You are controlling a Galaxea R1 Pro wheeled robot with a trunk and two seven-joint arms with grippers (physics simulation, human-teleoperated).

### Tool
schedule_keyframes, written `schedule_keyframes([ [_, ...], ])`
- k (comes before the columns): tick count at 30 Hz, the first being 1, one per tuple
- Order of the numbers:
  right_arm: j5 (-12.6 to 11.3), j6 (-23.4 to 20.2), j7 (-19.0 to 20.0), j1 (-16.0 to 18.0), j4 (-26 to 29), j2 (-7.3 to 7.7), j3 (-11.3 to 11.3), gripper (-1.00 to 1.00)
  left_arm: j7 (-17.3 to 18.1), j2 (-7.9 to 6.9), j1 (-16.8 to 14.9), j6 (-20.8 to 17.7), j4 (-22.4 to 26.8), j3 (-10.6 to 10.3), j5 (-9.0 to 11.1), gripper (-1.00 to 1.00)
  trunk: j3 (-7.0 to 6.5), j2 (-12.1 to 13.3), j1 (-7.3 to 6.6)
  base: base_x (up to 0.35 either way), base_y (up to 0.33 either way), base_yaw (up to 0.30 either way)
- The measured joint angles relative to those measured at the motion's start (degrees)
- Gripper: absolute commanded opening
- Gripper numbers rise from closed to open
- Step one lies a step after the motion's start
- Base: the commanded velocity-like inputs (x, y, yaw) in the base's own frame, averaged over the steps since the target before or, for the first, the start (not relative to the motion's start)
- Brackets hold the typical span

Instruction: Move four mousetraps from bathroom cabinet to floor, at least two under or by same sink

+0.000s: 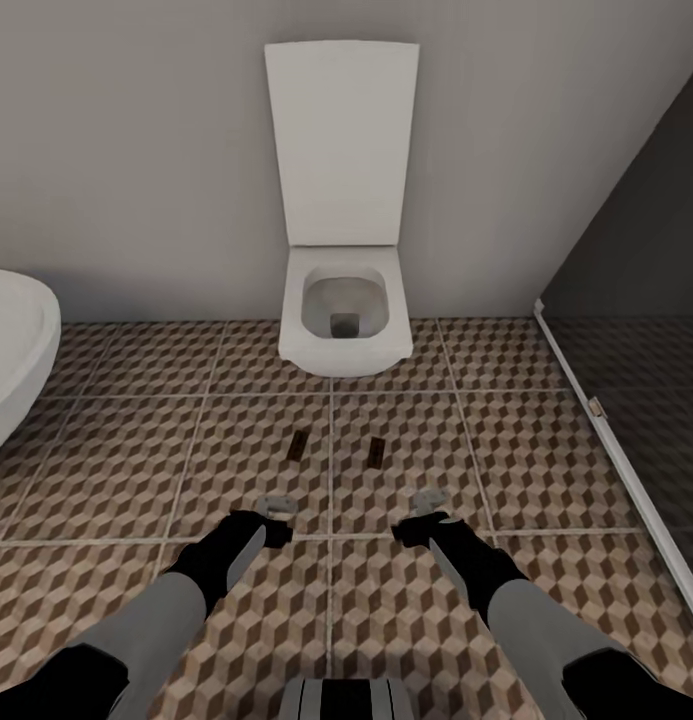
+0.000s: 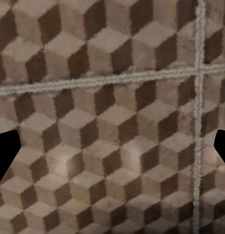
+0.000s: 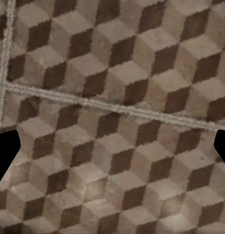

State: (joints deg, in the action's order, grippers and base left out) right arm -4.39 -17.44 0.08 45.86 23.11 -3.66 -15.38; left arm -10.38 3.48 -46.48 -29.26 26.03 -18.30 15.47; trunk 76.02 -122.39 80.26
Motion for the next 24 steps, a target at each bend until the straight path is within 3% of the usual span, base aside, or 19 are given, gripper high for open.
schedule_keyframes([
  [7, 0.0, 9.2, 0.0, 0.0, -7.0, 0.01, 0.0, 1.0, 0.1, -0.41, 0.2, 0.9, -1.8, 0.0, 0.0, 1.0, -1.8, 2.8, -1.54, 0.0, 0.0, 0.0],
  [12, 0.1, 13.9, 1.5, 0.0, -9.5, 0.04, 0.0, 1.0, 0.2, -0.43, 0.4, 8.4, -6.9, -0.1, 0.0, 1.0, -3.03, 4.8, -2.63, 0.0, 0.0, 0.0],
  [20, 0.1, 15.0, 3.3, 0.0, -11.7, 0.16, -0.1, 1.0, 0.5, -0.17, 0.4, 18.7, -15.5, -0.2, 0.1, 1.0, -4.95, 8.0, -4.39, 0.0, 0.0, 0.0],
  [24, 0.2, 16.1, 3.5, 0.0, -13.7, 0.19, 0.0, 1.0, 2.3, -0.14, 0.4, 22.9, -19.7, -0.3, 0.1, 1.0, -5.91, 9.6, -5.27, 0.0, 0.0, 0.0],
])
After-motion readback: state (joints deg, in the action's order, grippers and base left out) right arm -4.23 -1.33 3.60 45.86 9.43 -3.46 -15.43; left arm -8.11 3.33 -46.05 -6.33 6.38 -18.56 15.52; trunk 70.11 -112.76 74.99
